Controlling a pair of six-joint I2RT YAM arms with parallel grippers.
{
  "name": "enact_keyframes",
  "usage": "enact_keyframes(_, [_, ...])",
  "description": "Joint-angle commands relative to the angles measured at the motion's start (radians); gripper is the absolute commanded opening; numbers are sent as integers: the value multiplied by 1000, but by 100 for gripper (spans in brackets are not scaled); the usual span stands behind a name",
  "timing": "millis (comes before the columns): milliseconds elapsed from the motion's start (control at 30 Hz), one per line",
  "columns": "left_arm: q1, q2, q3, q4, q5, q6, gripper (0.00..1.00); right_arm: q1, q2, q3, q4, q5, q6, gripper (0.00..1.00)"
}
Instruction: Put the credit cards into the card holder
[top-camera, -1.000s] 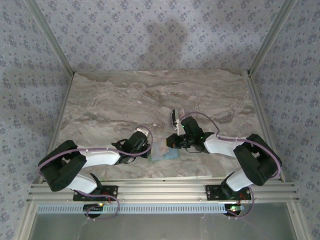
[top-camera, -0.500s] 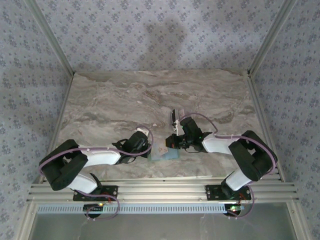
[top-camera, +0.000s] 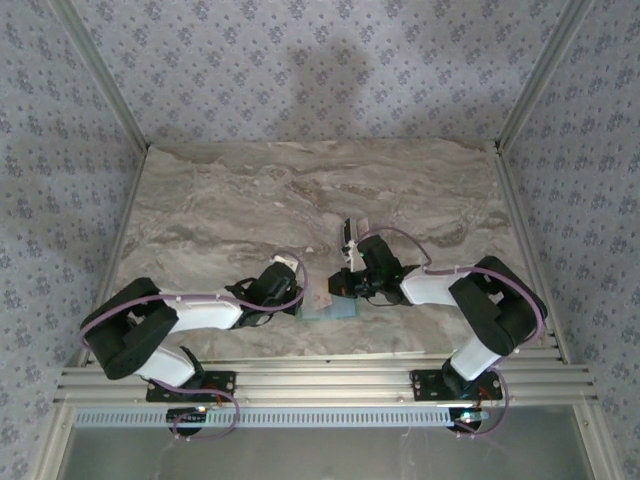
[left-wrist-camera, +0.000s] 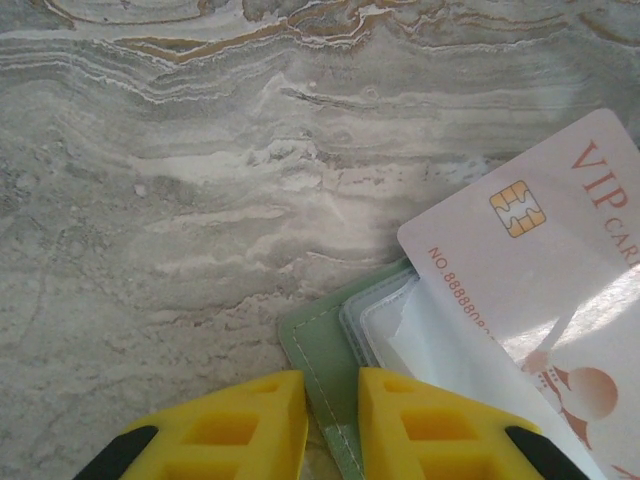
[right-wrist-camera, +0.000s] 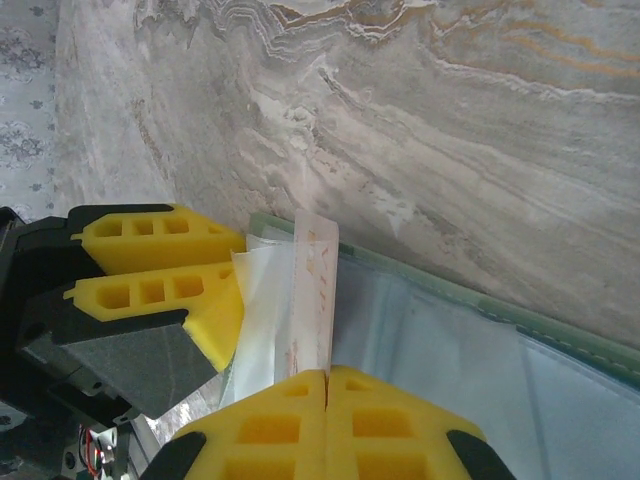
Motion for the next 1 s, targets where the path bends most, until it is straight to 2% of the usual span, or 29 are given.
enact_keyframes(0, [-12,73,9,26,45,-19,22,18,15,-20,1,-12,18,0])
enact_keyframes(333, [-13,76,2,28,39,-22,22,34,-54,-80,-9,5,67,0])
enact_keyframes(967, [-34,-17,-49,43,66,-37,27,10,5,-72,-20,-17,94,0])
